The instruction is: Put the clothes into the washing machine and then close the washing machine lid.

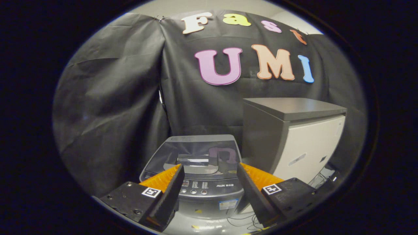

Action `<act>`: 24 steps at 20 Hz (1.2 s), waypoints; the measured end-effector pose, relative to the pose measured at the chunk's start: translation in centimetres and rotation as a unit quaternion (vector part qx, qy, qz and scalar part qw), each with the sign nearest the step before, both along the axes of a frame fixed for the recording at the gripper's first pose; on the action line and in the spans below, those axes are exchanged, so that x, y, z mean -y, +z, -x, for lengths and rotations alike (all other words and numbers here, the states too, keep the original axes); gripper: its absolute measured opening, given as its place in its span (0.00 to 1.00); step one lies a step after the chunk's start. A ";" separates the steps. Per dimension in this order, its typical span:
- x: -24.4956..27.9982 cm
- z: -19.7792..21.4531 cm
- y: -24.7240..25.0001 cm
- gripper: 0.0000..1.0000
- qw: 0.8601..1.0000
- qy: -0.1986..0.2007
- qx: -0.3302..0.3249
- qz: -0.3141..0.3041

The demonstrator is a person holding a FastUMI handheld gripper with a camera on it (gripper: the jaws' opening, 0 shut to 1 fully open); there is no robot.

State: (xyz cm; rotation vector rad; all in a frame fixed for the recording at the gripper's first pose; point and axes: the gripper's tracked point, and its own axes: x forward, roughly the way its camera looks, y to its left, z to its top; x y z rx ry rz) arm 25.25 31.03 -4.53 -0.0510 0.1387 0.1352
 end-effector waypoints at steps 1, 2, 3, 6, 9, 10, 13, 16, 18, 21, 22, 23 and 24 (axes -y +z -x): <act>0.4 0.3 -0.3 0.97 1.000 -0.006 -0.003 -0.005; 0.9 1.1 -0.3 0.97 1.000 -0.009 -0.001 -0.011; 1.6 1.6 -0.3 0.97 1.000 -0.016 0.001 -0.012; 3.3 3.6 0.1 0.97 0.999 -0.030 0.014 -0.017; 4.8 5.2 1.1 0.96 0.999 -0.042 0.029 -0.016; 5.5 5.8 1.4 0.96 0.998 -0.044 0.033 -0.016; 7.7 7.3 2.4 0.96 0.997 -0.058 0.042 -0.018; 10.0 8.9 3.4 0.96 0.996 -0.075 0.052 -0.019; 10.9 9.6 4.0 0.96 0.995 -0.082 0.058 -0.021; 11.8 10.4 4.4 0.96 0.994 -0.087 0.062 -0.028; 12.1 10.8 4.7 0.96 0.994 -0.088 0.064 -0.030; 12.4 10.9 4.8 0.96 0.994 -0.087 0.064 -0.030; 12.5 11.2 4.8 0.96 0.994 -0.087 0.066 -0.029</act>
